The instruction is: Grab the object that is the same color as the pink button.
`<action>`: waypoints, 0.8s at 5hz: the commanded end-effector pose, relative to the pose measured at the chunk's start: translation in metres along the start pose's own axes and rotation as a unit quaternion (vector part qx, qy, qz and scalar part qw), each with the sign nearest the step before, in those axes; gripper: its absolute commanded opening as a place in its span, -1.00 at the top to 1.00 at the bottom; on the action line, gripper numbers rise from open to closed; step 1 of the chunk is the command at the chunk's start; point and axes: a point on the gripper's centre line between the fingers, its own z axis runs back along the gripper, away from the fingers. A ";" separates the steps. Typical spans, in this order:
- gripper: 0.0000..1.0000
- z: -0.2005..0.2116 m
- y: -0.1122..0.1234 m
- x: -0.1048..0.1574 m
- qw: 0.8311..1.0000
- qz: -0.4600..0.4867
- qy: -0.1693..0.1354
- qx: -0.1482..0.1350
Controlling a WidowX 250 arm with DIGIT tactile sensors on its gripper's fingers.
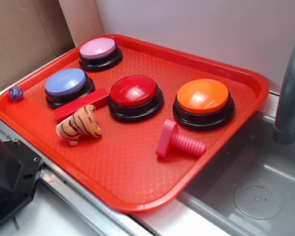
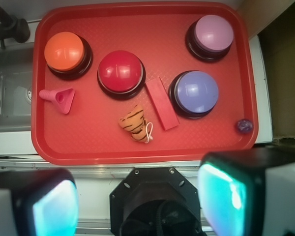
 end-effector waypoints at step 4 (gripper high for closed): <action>-1.00 -0.052 -0.045 0.045 0.997 0.048 -0.025 -0.047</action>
